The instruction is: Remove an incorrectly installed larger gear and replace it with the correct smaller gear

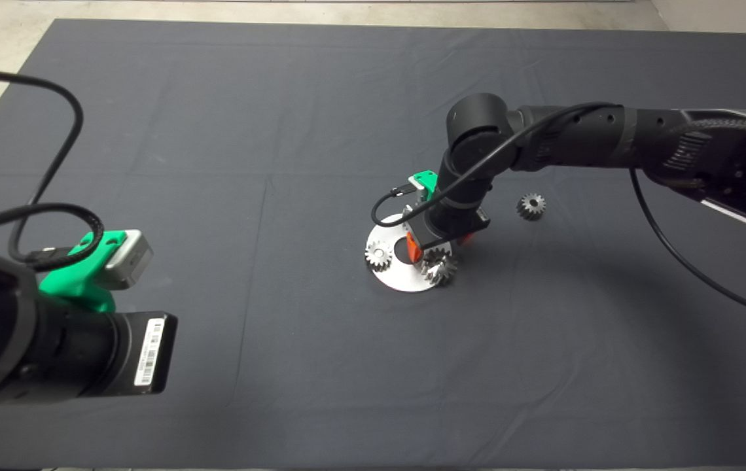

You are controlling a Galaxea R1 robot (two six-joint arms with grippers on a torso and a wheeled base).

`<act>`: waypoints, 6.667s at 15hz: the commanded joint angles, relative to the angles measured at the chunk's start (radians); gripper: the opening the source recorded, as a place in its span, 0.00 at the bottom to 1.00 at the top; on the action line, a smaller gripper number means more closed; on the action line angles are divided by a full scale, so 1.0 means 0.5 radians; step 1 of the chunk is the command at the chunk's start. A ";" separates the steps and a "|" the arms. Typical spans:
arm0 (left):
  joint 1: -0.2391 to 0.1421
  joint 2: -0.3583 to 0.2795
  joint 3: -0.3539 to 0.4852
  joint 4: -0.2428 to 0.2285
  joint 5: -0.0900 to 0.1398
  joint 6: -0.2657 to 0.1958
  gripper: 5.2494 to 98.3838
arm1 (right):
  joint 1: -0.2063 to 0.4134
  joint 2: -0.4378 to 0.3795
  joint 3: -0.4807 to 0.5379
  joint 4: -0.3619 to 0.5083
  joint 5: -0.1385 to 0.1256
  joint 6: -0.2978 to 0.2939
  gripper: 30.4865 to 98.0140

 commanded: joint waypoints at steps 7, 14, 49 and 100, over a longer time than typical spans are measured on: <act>-0.034 0.012 0.032 -0.030 0.142 0.001 0.00 | 0.033 0.012 0.009 -0.041 -0.176 0.065 0.70; -0.037 0.024 0.032 -0.030 0.139 -0.002 0.00 | 0.055 0.003 0.079 -0.017 -0.176 0.200 0.70; -0.036 0.021 0.032 -0.030 0.142 -0.002 0.00 | 0.021 0.000 0.141 0.152 -0.176 0.299 0.44; -0.034 0.159 0.028 -0.018 0.136 -0.070 0.00 | -0.044 -1.503 0.865 0.114 -0.200 0.121 0.28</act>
